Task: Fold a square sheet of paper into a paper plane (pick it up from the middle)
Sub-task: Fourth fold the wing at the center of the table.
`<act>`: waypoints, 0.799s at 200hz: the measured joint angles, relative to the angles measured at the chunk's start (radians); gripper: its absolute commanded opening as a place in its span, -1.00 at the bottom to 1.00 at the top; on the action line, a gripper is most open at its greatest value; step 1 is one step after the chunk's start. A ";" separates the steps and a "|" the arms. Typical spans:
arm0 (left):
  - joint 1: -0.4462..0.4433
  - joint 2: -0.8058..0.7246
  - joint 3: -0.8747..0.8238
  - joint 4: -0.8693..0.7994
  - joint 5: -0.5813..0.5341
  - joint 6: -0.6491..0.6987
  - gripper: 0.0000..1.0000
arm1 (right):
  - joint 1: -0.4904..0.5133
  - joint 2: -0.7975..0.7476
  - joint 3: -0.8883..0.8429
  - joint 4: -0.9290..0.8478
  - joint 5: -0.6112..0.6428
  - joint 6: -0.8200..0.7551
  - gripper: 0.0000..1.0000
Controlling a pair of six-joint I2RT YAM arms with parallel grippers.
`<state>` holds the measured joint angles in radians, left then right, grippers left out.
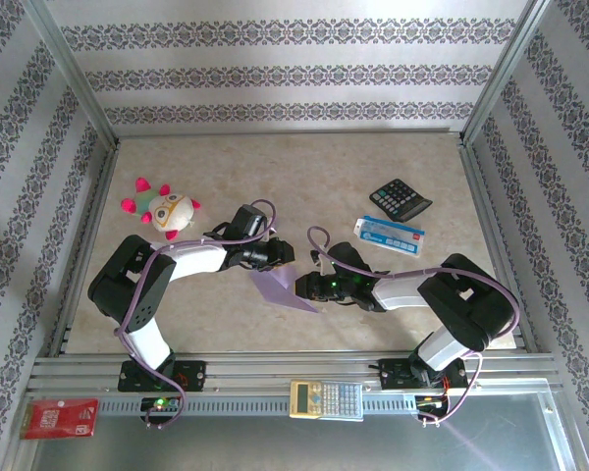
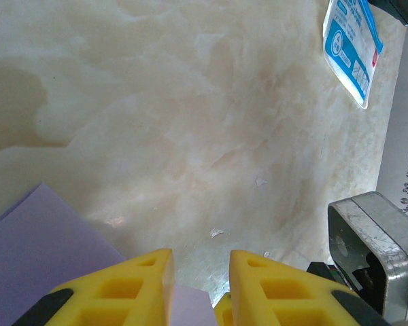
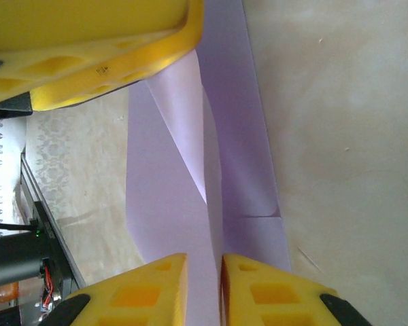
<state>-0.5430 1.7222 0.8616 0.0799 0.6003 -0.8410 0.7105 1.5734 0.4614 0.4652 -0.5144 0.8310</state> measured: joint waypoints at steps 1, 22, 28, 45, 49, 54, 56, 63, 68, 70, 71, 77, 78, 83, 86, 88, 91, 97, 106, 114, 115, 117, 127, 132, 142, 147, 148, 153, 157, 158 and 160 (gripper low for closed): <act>0.000 0.000 0.000 0.000 0.000 0.000 -0.42 | 0.000 0.000 0.001 -0.001 0.000 0.000 -0.58; 0.000 0.000 0.000 0.000 0.002 0.000 -0.42 | 0.000 0.015 0.020 -0.007 0.000 -0.002 -0.60; 0.000 0.000 0.000 0.000 0.002 0.000 -0.42 | 0.000 0.021 0.027 -0.009 0.000 -0.004 -0.60; 0.000 0.000 0.000 0.000 0.002 0.000 -0.42 | 0.000 0.039 0.044 -0.009 0.000 -0.008 -0.64; 0.000 0.000 0.000 -0.001 0.002 0.000 -0.42 | -0.002 0.043 0.048 -0.010 -0.001 -0.009 -0.66; 0.000 0.000 0.001 -0.001 0.002 0.000 -0.42 | -0.002 0.048 0.052 -0.009 -0.001 -0.011 -0.68; 0.000 0.000 0.001 -0.001 0.002 0.000 -0.42 | -0.002 0.050 0.053 -0.010 0.000 -0.012 -0.69; 0.000 0.000 0.002 -0.001 0.002 0.000 -0.42 | -0.002 0.056 0.059 -0.010 0.000 -0.016 -0.71; 0.000 0.000 0.003 -0.002 0.002 0.000 -0.42 | -0.002 0.061 0.062 -0.011 0.000 -0.018 -0.73; 0.000 0.000 0.003 -0.003 0.002 0.000 -0.42 | -0.002 0.061 0.063 -0.011 0.000 -0.018 -0.75; 0.000 0.000 0.003 -0.003 0.002 0.000 -0.42 | -0.002 0.063 0.064 -0.011 0.000 -0.019 -0.75; 0.000 0.000 0.006 -0.005 0.002 0.000 -0.41 | -0.002 0.066 0.068 -0.012 0.000 -0.019 -0.79; 0.000 0.000 0.007 -0.005 0.002 0.000 -0.41 | -0.002 0.066 0.068 -0.012 0.000 -0.020 -0.80; 0.000 0.000 0.010 -0.006 0.002 0.000 -0.40 | -0.002 0.066 0.069 -0.013 0.000 -0.019 -0.83; 0.000 0.000 0.012 -0.007 0.002 0.001 -0.40 | -0.002 0.066 0.069 -0.012 0.000 -0.022 -0.85; 0.001 -0.001 0.013 -0.008 0.002 0.000 -0.39 | -0.002 0.066 0.069 -0.012 0.000 -0.021 -0.86; 0.002 -0.001 0.017 -0.010 0.002 0.001 -0.38 | -0.002 0.066 0.069 -0.013 0.000 -0.022 -0.88; 0.002 -0.001 0.024 -0.016 0.002 0.002 -0.36 | -0.004 0.066 0.069 -0.014 0.001 -0.023 -0.89; 0.005 -0.003 0.036 -0.024 0.002 0.005 -0.31 | -0.010 0.064 0.069 -0.018 0.003 -0.026 -0.93; 0.010 -0.011 0.047 -0.032 0.002 0.010 -0.26 | -0.016 0.059 0.069 -0.028 0.011 -0.028 -0.96; 0.010 -0.012 0.048 -0.034 0.002 0.010 -0.25 | -0.016 0.058 0.069 -0.029 0.012 -0.027 -0.96; 0.012 -0.015 0.050 -0.035 0.002 0.010 -0.23 | -0.018 0.056 0.069 -0.032 0.013 -0.029 -0.96; 0.023 -0.037 0.059 -0.050 0.000 0.020 -0.16 | -0.023 0.039 0.067 -0.047 0.025 -0.036 -0.98; 0.029 -0.050 0.063 -0.058 -0.002 0.022 -0.15 | -0.027 0.027 0.066 -0.058 0.032 -0.041 -0.98; 0.039 -0.083 0.071 -0.075 -0.009 0.029 -0.13 | -0.028 -0.003 0.066 -0.085 0.056 -0.054 -0.99; 0.042 -0.101 0.074 -0.084 -0.013 0.032 -0.14 | -0.028 -0.021 0.066 -0.102 0.067 -0.064 -0.99; 0.042 -0.106 0.075 -0.086 -0.015 0.032 -0.13 | -0.028 -0.023 0.066 -0.104 0.070 -0.066 -0.99; 0.047 -0.126 0.077 -0.095 -0.022 0.035 -0.13 | -0.028 -0.042 0.066 -0.123 0.085 -0.078 -0.99; 0.048 -0.138 0.077 -0.099 -0.026 0.038 -0.13 | -0.028 -0.054 0.066 -0.133 0.095 -0.082 -0.99; 0.048 -0.145 0.077 -0.101 -0.028 0.038 -0.13 | -0.028 -0.060 0.066 -0.138 0.099 -0.087 -0.99; 0.048 -0.153 0.077 -0.104 -0.031 0.038 -0.13 | -0.027 -0.068 0.066 -0.146 0.106 -0.092 -0.99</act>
<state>-0.4953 1.5688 0.9390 -0.0238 0.5697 -0.8028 0.6830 1.5051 0.5274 0.3191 -0.4084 0.7391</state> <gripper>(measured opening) 0.432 0.049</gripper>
